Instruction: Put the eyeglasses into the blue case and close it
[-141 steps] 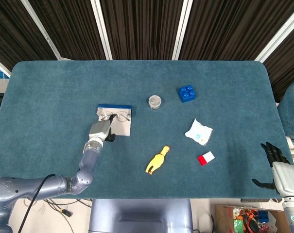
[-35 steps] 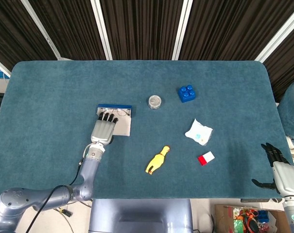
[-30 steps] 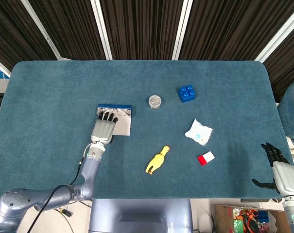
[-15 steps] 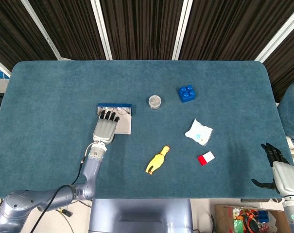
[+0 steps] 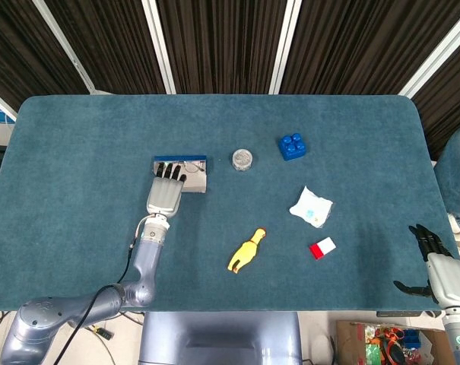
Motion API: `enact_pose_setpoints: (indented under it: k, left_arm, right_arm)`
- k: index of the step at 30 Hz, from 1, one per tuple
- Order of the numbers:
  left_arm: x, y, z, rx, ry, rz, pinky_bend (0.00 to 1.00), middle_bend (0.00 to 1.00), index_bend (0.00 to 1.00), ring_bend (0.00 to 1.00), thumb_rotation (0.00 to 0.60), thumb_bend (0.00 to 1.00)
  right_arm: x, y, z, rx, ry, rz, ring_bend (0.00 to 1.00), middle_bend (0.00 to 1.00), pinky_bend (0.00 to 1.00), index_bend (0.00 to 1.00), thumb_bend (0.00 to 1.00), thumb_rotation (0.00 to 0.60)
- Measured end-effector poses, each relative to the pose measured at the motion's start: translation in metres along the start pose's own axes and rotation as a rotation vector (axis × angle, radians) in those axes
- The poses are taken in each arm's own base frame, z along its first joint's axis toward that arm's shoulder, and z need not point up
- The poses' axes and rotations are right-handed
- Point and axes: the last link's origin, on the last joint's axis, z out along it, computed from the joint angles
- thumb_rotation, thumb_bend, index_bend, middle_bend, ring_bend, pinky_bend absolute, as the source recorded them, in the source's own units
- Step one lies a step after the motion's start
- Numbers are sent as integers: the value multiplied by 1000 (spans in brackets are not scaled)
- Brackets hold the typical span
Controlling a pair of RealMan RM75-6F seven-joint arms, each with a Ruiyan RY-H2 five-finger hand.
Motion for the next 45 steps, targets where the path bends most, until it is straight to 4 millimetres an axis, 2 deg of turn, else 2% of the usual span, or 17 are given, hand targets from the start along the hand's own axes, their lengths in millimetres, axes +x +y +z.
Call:
enact_pose_setpoints:
  k: [10, 14, 22, 36, 45]
  left_arm:
    - [-5, -9, 12, 49, -10, -2, 75, 142, 318, 63, 600, 456]
    - [-9, -10, 12, 50, -16, -20, 75, 142, 343, 63, 600, 456]
    - [-11, -15, 9, 48, -7, -31, 75, 148, 453, 63, 600, 455]
    - [-8, -14, 9, 36, 11, -31, 74, 149, 463, 63, 600, 456]
    - [-6, -13, 9, 35, 31, -31, 73, 167, 525, 63, 600, 456]
  right_arm:
    - [0, 1, 0, -7, -4, 3, 39, 0, 210, 0, 114, 600]
    - [0, 1, 0, -9, -6, 4, 40, 0, 210, 0, 114, 600]
    - [0, 0, 0, -9, -4, 5, 39, 0, 210, 0, 114, 600]
    - [-1, 1, 0, -18, -13, -4, 40, 0, 210, 0, 115, 600]
    - [-1, 1, 1, -21, -16, -5, 40, 0, 210, 0, 114, 600]
